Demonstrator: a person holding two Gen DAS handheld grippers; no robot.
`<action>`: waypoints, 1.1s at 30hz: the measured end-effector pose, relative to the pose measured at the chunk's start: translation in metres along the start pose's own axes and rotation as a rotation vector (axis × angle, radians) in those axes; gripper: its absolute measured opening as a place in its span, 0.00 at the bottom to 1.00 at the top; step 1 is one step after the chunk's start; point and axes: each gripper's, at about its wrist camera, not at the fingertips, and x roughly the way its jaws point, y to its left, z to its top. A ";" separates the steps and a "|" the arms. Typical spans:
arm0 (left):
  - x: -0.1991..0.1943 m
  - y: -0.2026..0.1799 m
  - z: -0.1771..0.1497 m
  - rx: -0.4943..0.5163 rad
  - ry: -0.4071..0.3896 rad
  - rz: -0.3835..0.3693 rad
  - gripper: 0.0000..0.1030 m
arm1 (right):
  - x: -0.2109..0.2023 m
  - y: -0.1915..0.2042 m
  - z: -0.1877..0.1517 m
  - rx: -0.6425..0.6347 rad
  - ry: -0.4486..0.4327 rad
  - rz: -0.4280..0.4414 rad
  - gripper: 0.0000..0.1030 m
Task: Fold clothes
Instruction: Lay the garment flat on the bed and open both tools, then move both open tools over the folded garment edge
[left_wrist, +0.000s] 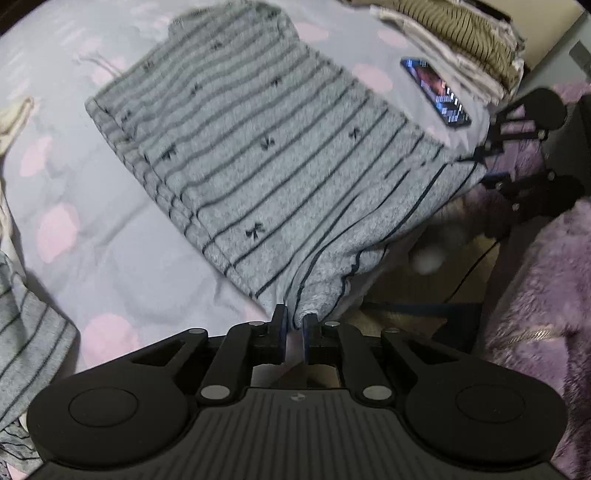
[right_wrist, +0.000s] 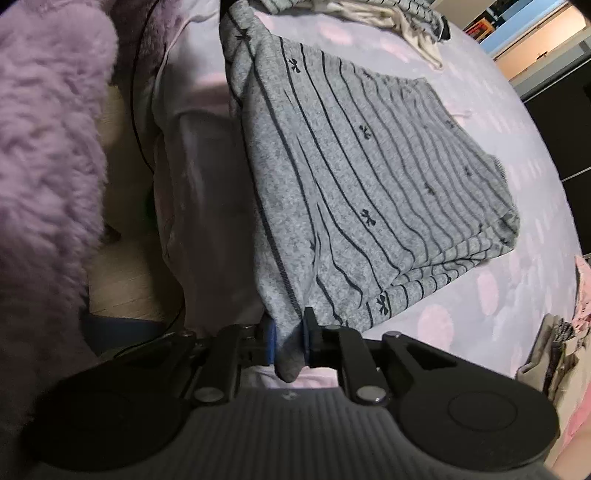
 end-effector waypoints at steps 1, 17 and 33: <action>0.001 0.001 -0.001 0.002 0.016 -0.002 0.15 | -0.001 -0.001 -0.001 0.001 0.001 0.012 0.26; -0.036 0.077 0.064 -0.232 -0.214 0.013 0.50 | -0.032 -0.101 0.014 0.277 -0.134 -0.015 0.41; 0.036 0.202 0.125 -0.690 -0.452 0.042 0.54 | 0.060 -0.267 0.039 0.812 -0.213 -0.022 0.51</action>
